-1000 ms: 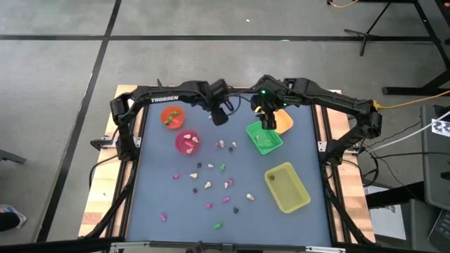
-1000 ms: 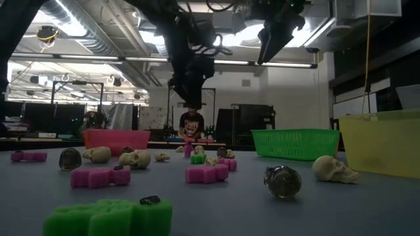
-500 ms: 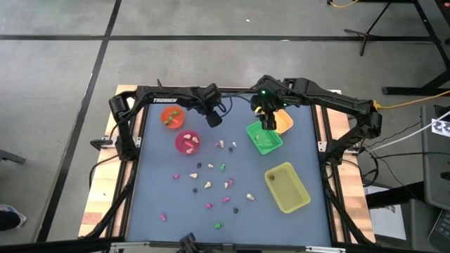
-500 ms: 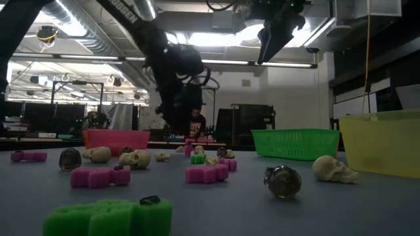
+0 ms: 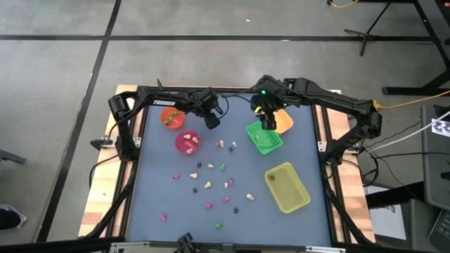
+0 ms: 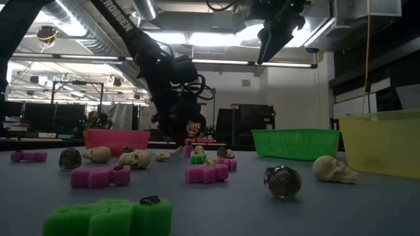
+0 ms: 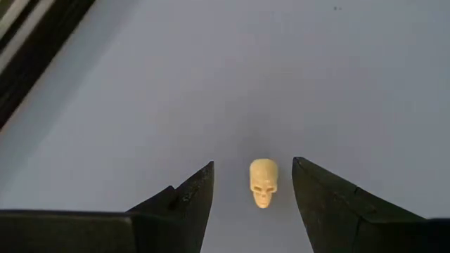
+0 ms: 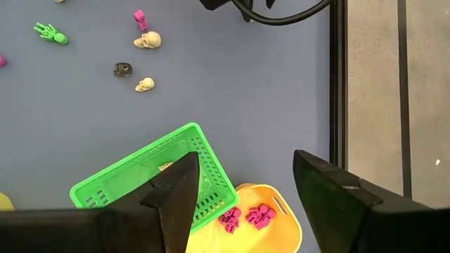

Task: Sort Halloween decoration
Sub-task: Put the white skull toy into the green bin

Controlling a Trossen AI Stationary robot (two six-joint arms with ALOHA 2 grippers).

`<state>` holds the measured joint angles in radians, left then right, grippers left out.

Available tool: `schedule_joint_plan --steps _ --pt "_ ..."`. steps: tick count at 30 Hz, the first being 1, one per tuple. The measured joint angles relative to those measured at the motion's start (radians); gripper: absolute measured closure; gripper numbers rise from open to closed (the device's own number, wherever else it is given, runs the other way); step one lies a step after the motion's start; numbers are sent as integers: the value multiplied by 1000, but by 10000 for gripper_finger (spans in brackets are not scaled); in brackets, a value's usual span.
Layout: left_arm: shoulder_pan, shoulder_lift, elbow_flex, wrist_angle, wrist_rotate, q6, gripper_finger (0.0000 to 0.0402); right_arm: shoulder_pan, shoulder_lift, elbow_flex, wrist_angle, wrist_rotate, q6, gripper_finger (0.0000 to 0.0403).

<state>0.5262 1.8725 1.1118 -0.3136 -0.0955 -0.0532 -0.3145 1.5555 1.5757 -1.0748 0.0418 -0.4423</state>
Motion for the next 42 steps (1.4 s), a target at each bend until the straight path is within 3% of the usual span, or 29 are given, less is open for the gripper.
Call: schedule_joint_plan --steps 29,34,42 --pt "3 66 4 15 -18 -23 227 0 0 0 -29 0 -5 173" --pt "3 66 3 14 -18 -25 245 -12 -13 -1 -68 -8 -10 173" --pt "2 68 2 9 -16 -26 292 -119 -100 -1 -98 -113 -11 173"
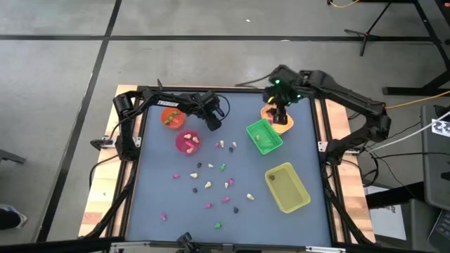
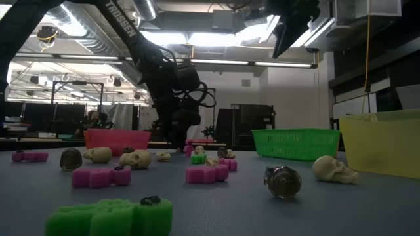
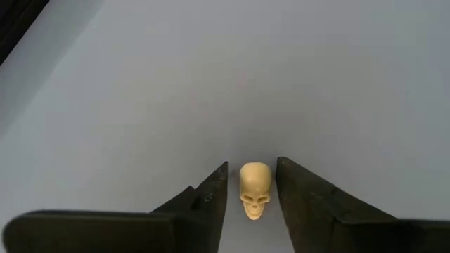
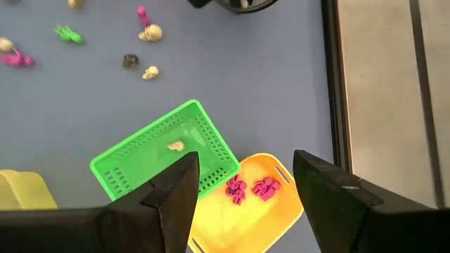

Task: Sort Halloween decoration
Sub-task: Put the white skull toy into the green bin

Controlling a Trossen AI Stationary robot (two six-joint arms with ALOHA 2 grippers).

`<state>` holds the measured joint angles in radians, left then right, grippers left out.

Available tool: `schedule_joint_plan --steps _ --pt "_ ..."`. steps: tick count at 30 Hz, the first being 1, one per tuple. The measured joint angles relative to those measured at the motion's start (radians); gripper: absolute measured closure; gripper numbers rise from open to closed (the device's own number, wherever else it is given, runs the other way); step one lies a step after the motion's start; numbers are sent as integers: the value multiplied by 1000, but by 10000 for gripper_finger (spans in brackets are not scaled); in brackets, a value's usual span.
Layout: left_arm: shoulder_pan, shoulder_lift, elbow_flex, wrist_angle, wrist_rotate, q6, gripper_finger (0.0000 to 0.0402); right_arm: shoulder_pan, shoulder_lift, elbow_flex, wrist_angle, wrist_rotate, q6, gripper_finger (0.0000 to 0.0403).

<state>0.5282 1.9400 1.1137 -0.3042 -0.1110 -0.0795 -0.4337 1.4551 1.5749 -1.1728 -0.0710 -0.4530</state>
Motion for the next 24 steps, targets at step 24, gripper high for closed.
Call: schedule_joint_plan --steps 24 --pt "-2 1 -2 -2 21 2 367 -197 -62 -336 382 -261 -73 173"
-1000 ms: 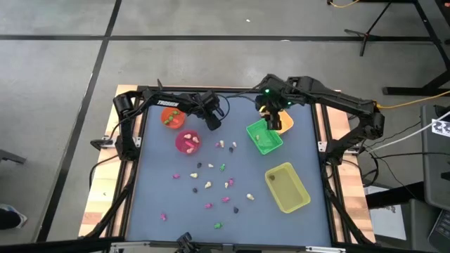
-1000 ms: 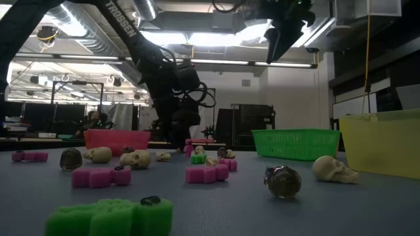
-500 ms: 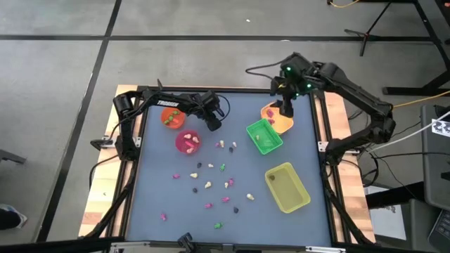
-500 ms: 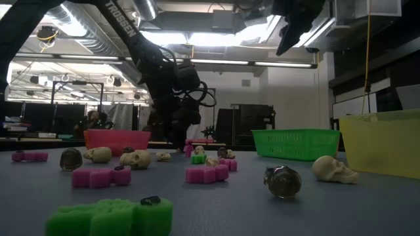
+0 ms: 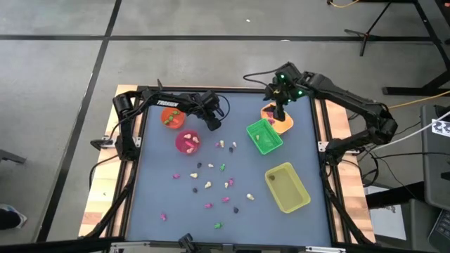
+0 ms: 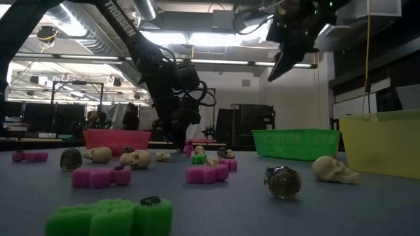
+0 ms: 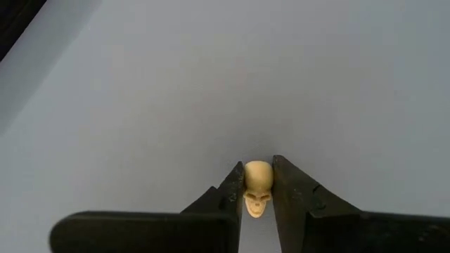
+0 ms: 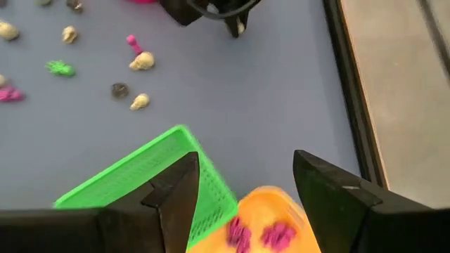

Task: Sort Halloween decoration
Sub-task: Put the white skull toy into the green bin

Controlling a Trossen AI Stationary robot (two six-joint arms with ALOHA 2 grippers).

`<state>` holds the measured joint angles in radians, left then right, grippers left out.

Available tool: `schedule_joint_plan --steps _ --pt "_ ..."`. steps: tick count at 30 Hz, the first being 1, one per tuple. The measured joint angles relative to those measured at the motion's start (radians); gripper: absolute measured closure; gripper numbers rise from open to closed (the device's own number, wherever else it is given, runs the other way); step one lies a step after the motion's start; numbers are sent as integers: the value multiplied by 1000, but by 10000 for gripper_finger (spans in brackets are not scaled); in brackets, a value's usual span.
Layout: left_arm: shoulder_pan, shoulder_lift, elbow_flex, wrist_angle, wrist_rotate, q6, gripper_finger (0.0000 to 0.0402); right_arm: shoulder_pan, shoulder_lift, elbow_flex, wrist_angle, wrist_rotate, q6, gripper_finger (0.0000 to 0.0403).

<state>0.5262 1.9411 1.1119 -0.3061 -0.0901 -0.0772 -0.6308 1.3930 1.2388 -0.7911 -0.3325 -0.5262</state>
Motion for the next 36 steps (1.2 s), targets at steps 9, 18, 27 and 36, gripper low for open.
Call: schedule_joint_plan --steps 9,18,27,36 --pt "-5 -54 -6 -17 -4 -14 368 1 1 -201 311 45 29 173" --pt "-22 -129 -4 34 135 -121 369 2 1 -261 383 133 30 173" --pt "-133 -132 -2 287 206 -186 368 2 1 -262 388 141 31 173" --pt "-287 -128 -1 591 75 -183 368 2 1 -262 401 141 31 173"
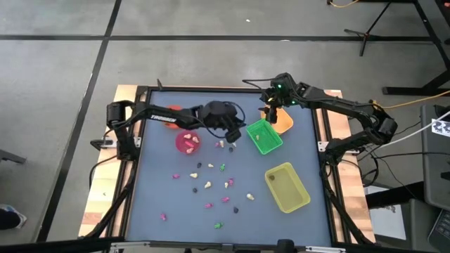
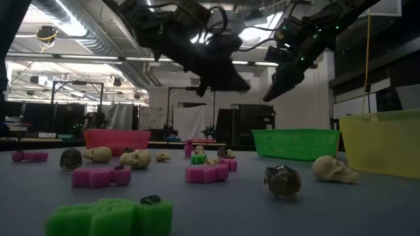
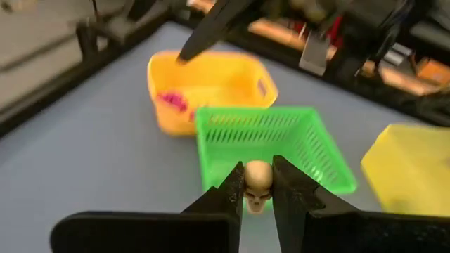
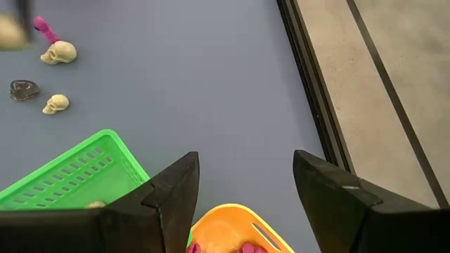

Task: Sort Halloween decoration
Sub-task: Put the white skull toy into the green bin

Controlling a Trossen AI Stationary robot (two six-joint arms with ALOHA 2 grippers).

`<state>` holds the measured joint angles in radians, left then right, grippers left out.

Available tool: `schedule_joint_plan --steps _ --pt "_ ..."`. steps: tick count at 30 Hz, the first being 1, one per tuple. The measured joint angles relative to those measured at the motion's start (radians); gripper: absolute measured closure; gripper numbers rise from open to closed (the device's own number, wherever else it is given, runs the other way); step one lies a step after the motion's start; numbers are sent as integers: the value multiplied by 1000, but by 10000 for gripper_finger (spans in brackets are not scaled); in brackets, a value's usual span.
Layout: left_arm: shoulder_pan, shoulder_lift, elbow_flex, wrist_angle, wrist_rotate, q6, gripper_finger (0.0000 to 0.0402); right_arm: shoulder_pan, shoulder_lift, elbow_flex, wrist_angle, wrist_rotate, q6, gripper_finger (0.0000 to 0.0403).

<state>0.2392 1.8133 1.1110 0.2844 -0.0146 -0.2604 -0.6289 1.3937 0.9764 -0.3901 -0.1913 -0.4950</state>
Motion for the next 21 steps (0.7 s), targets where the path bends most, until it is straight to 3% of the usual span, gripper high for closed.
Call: schedule_joint_plan --steps 7,21 --pt "-75 28 1 149 -106 1 368 0 0 0 0 -1 0 173" --pt "-97 237 1 479 -130 8 367 0 0 0 -1 -3 0 173"
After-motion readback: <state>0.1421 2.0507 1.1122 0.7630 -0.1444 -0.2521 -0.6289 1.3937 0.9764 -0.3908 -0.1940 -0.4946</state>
